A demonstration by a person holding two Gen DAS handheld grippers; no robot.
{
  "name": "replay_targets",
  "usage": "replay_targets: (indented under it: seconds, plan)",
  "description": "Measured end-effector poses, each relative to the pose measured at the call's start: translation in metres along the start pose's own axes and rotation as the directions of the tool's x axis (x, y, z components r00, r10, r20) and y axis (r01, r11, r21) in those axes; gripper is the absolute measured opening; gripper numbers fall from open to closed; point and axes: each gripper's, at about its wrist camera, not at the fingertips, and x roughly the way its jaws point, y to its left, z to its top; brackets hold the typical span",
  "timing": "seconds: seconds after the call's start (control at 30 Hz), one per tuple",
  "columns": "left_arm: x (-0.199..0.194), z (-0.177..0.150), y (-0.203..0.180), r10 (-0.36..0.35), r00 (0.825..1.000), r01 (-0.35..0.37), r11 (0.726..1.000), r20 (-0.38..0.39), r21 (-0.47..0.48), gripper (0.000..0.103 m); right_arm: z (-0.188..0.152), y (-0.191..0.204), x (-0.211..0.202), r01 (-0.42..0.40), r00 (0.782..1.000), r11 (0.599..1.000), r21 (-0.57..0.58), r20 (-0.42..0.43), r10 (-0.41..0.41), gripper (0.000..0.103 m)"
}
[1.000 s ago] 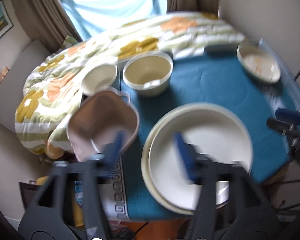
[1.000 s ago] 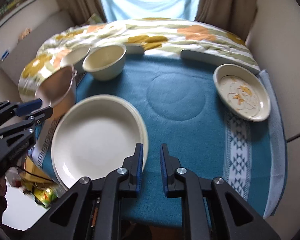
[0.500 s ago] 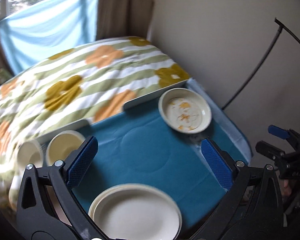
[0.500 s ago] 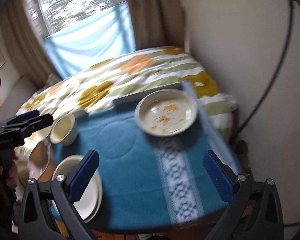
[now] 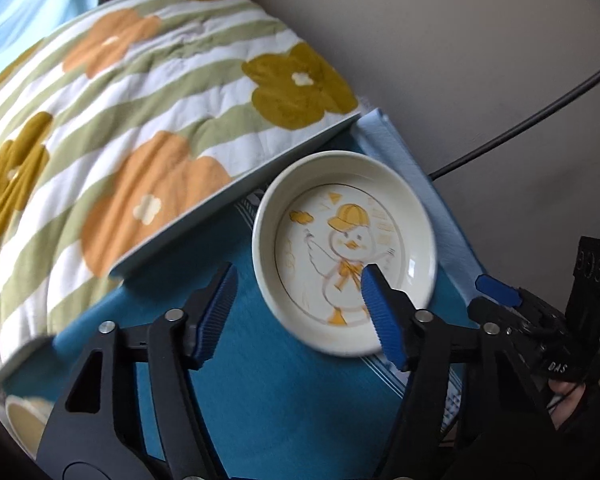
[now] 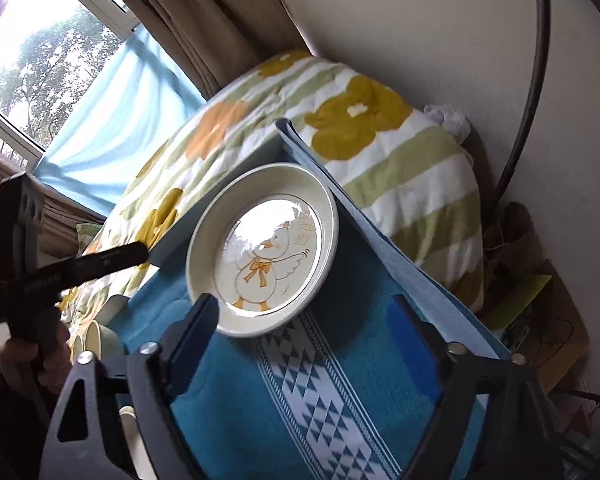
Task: Organize plates and bowls
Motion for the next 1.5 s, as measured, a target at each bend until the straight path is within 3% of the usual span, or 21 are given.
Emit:
replay_targets:
  seconds: [0.07,0.17,0.3,0.4,0.53,0.6,0.83,1.1,1.3,1.5]
  plan:
    - [0.024,0.015,0.005,0.013,0.999,-0.012,1.000,-0.039,0.014,0.047,0.004,-0.007,0.017,-0.011,1.000,0.999,0.033,-0.024,0.011,0.073]
    - [0.050,0.028,0.013,0.017,0.997,-0.016,1.000,-0.076,0.009,0.037,0.008,-0.009,0.035,-0.011,0.999,0.999,0.037,-0.048,0.013,0.060]
    - [0.072,0.039,0.015,0.038,0.995,-0.033,0.998,-0.094,0.048,0.034,0.013,-0.014,0.046,0.003,0.999,0.997,0.072,-0.048,0.000,0.051]
    - [0.081,0.043,0.017,0.046,0.993,-0.040,0.997,-0.106,0.062,0.024,0.014,-0.015,0.055,0.001,0.998,0.997,0.074,-0.067,0.004,0.035]
    - [0.084,0.044,0.020,0.056,0.993,-0.049,0.997,-0.107,0.063,0.015,0.016,-0.012,0.059,0.009,0.998,0.999,0.053,-0.063,-0.006,0.028]
    - [0.084,0.043,0.019,0.056,0.993,-0.049,0.996,-0.104,0.069,0.015,0.016,-0.012,0.062,0.008,0.997,0.998,0.055,-0.073,-0.004,0.015]
    - [0.081,0.041,0.014,0.088,0.992,-0.079,0.993,-0.092,0.092,0.015,0.018,-0.011,0.063,0.015,0.997,0.999,0.039,-0.075,-0.012,0.013]
    - [0.064,0.029,0.013,0.070,0.996,-0.066,0.996,-0.064,0.054,0.014,0.019,-0.006,0.052,0.023,0.998,1.000,-0.001,-0.062,-0.023,0.013]
    - [0.026,0.009,0.001,0.099,0.995,-0.098,0.994,-0.016,0.046,0.014,0.015,0.007,0.027,-0.004,0.999,0.999,-0.049,-0.047,0.002,0.013]
    - [-0.024,-0.032,-0.006,0.122,0.992,-0.122,0.993,0.045,0.001,0.014,0.000,0.030,-0.006,-0.035,0.999,0.993,-0.114,-0.045,0.030,0.013]
